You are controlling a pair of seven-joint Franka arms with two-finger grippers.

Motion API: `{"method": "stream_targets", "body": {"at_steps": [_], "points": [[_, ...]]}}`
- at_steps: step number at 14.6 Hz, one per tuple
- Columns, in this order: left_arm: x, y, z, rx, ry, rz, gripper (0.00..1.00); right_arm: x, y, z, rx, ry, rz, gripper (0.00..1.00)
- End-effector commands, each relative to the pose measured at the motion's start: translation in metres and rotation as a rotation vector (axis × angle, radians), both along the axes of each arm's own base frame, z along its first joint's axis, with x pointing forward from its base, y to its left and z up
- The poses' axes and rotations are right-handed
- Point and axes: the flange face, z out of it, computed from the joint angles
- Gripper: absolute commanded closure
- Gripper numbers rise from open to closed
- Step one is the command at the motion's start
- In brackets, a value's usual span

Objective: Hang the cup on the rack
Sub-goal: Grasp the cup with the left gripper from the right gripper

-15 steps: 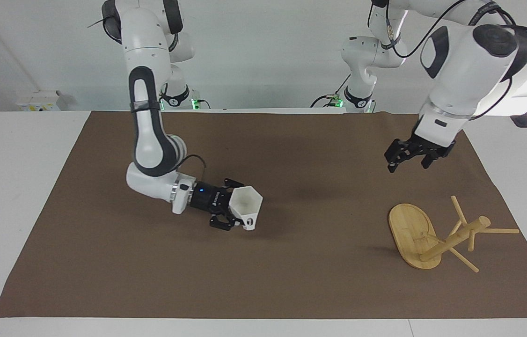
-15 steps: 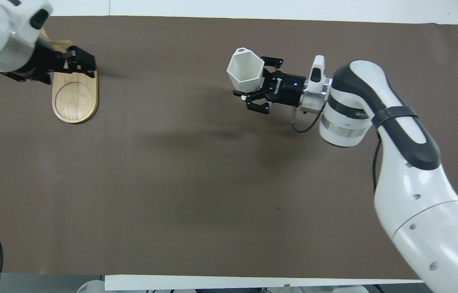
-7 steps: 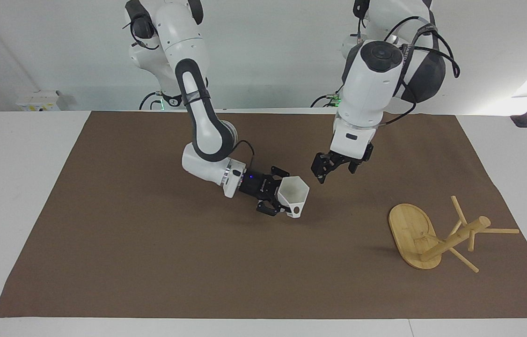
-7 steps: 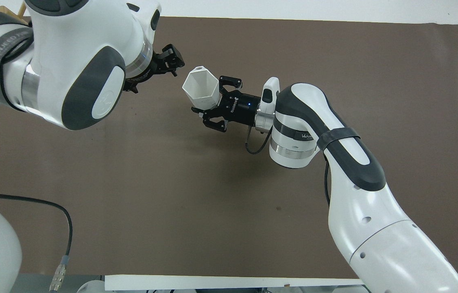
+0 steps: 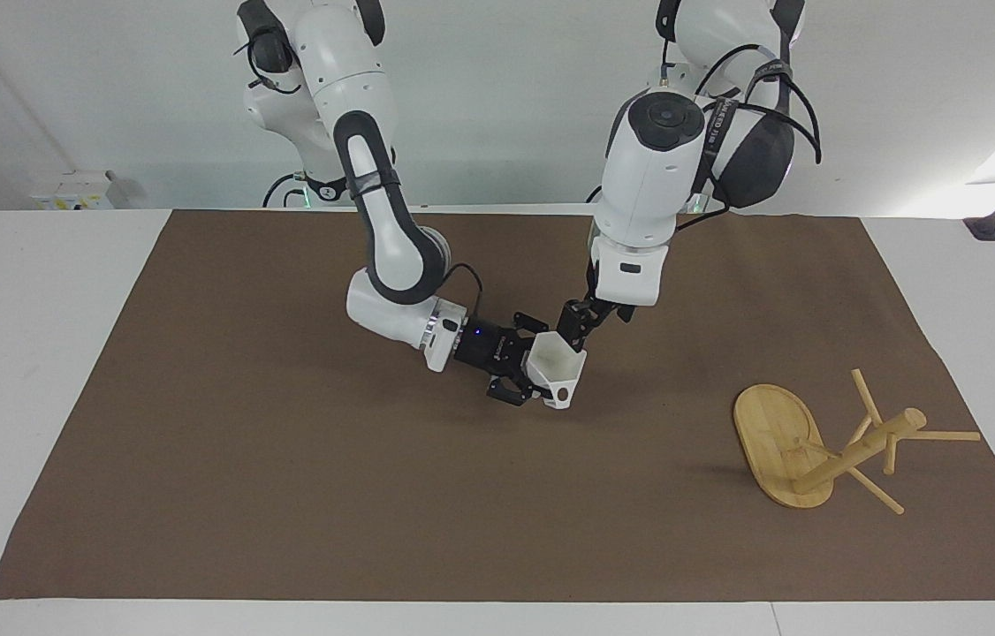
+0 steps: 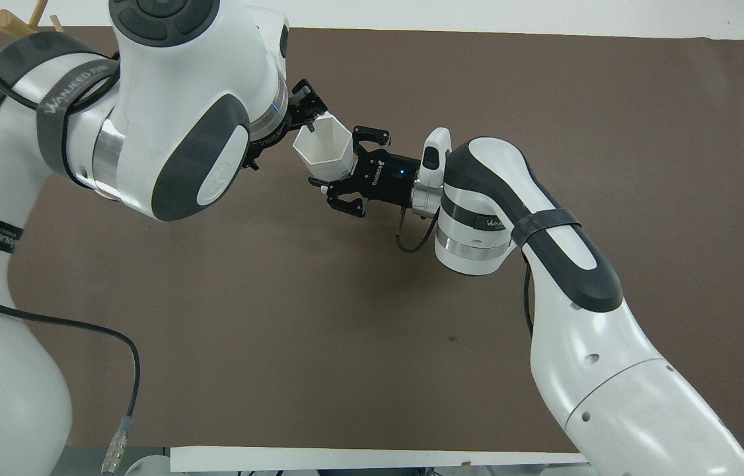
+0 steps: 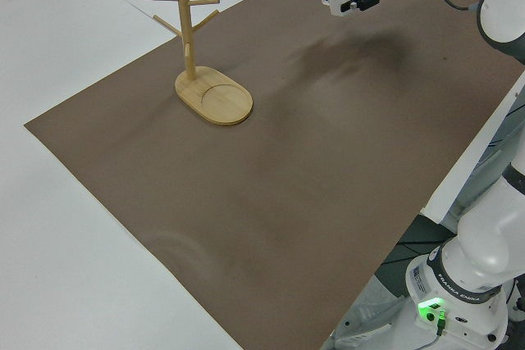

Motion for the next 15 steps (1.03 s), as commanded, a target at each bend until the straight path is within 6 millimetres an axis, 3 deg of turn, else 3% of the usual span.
{"method": "stream_targets", "body": {"at_steps": [1, 2, 3, 4, 9, 13, 14, 15], "points": [[-0.0069, -0.0108, -0.0230, -0.004, 0.022, 0.035, 0.02, -0.0013, -0.0023, 0.0032, -0.004, 0.009, -0.030, 0.91], [-0.0085, -0.0132, -0.0261, -0.005, 0.022, 0.034, 0.07, -0.0009, -0.0014, 0.0044, -0.005, 0.006, -0.030, 0.91], [-0.0087, -0.0142, -0.0264, -0.015, 0.026, 0.039, 0.29, -0.0028, 0.0019, 0.0043, -0.006, 0.006, -0.025, 0.91], [-0.0096, -0.0144, -0.0261, -0.028, 0.037, 0.050, 0.97, -0.0029, 0.0030, 0.0050, -0.005, 0.005, -0.023, 0.91], [-0.0097, -0.0172, -0.0291, -0.043, 0.031, 0.043, 1.00, -0.0029, 0.0020, 0.0032, -0.017, 0.007, -0.032, 0.90], [-0.0092, -0.0157, -0.0317, -0.046, 0.020, 0.044, 1.00, -0.0035, 0.0023, 0.0063, -0.018, 0.006, -0.035, 0.81], [-0.0090, -0.0156, -0.0328, -0.046, 0.017, 0.044, 1.00, -0.0022, -0.0005, 0.0078, -0.032, 0.007, -0.052, 0.57], [-0.0085, -0.0157, -0.0324, -0.047, 0.013, 0.044, 1.00, -0.0019, -0.0013, 0.0085, -0.035, 0.008, -0.057, 0.18]]}}
